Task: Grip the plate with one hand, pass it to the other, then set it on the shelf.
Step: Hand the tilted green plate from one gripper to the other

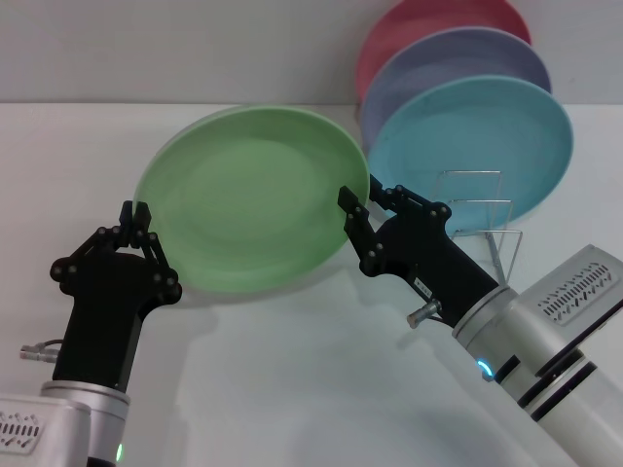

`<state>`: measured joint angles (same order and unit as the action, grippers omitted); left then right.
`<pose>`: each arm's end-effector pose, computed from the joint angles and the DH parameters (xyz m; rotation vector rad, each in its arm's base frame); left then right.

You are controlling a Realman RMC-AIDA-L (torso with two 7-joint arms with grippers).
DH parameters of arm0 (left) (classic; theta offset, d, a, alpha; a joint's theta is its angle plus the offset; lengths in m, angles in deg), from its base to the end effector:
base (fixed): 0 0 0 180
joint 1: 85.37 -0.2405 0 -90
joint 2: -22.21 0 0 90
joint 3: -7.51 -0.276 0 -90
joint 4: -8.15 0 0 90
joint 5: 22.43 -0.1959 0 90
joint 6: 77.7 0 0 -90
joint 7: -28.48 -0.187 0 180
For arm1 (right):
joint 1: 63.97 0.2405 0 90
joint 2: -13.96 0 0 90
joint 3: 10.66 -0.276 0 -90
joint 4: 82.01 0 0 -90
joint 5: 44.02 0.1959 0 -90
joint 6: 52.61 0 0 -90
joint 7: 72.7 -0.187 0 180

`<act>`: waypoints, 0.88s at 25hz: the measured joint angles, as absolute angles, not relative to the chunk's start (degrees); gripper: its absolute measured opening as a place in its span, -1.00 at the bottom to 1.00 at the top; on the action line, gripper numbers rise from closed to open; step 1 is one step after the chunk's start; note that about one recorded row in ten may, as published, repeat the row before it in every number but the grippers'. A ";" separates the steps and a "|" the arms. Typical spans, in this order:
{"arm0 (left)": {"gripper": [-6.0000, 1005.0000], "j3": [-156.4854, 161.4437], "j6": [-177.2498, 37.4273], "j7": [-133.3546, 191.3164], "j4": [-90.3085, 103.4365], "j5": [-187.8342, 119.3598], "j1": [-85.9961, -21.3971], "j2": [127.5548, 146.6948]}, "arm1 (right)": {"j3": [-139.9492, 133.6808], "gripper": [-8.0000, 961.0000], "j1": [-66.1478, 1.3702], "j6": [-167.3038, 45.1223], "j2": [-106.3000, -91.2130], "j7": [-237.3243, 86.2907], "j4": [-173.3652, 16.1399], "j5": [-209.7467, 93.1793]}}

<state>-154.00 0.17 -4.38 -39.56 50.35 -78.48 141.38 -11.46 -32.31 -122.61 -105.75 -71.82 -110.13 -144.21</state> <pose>-0.2441 0.2635 -0.0775 -1.5587 -0.4169 -0.7231 0.2086 0.3342 -0.1307 -2.0190 0.4655 0.9381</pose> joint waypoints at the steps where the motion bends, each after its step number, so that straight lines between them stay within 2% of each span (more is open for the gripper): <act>1: -0.92 -154.01 0.16 -4.38 -39.57 50.34 -78.49 141.38 | -11.45 -0.33 -32.31 -122.61 -105.75 -71.83 -110.13 -144.21; 12: -0.92 -154.03 0.12 -4.38 -39.57 50.14 -78.46 141.38 | -11.45 -0.57 -32.11 -122.61 -105.75 -71.87 -109.99 -144.20; 22: -0.92 -153.97 -0.19 -4.32 -39.46 50.38 -78.24 141.38 | -11.45 -0.56 -32.15 -122.62 -105.75 -71.90 -109.88 -144.20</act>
<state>-153.97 -0.19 -4.32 -39.46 50.38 -78.24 141.38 -11.45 -32.15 -122.62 -105.75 -71.90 -109.88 -144.20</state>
